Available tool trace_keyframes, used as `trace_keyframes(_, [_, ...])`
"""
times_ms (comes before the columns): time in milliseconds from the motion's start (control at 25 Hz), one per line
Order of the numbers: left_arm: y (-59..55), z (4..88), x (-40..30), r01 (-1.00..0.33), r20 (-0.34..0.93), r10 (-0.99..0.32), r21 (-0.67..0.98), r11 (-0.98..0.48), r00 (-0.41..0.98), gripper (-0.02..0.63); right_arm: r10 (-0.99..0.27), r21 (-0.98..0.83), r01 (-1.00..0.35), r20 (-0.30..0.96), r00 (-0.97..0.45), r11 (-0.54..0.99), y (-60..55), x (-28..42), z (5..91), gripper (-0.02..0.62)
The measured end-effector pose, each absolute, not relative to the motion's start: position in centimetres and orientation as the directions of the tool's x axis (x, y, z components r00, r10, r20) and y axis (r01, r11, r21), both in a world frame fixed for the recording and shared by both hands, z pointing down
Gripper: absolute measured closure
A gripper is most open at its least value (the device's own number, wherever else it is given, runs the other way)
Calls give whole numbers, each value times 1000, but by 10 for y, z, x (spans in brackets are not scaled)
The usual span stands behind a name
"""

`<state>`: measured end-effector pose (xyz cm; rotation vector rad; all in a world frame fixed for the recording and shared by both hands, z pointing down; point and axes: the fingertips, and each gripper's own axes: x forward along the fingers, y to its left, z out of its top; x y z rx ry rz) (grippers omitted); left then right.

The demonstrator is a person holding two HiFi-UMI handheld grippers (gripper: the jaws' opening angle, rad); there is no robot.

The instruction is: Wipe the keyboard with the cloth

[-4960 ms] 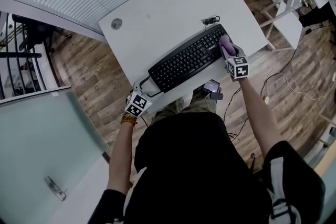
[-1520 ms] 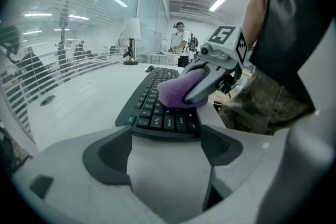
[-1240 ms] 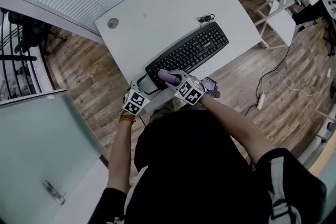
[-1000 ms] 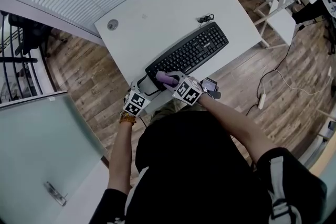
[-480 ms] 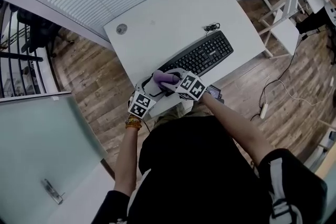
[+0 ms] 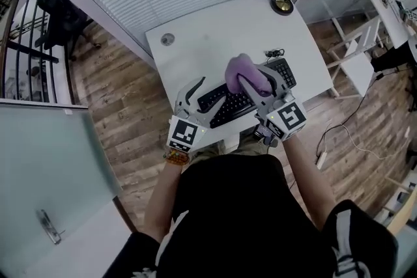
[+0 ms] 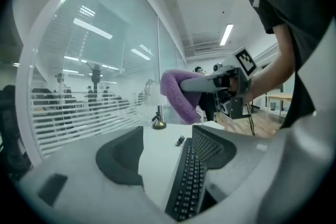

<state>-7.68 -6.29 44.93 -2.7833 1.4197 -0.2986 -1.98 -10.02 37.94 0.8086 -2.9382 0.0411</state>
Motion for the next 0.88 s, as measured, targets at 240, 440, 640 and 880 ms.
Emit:
trace_keyframes(240, [-74,358,-85,-862,11,-868,-114,-494,496,369,-646,36,-652,-113,-755,757,-92,8,285,468])
trace_keyframes(440, [-78,309,-88,-893,-85,-894,-148,-424,439,465,-715,126,-733,-162,-680,668,-90,16,270,468])
trace_keyframes(640, [-77,293,-84,-907,-142,-902,-177,-382,408,533,-714,104,-725,-126,-689,681,-85,16,283,469])
trace_keyframes(880, [-72,304,-79,-917,-125,-911,-133,-376,392,568,-708,112,-714,-92,-700,691,-74,18,293,483])
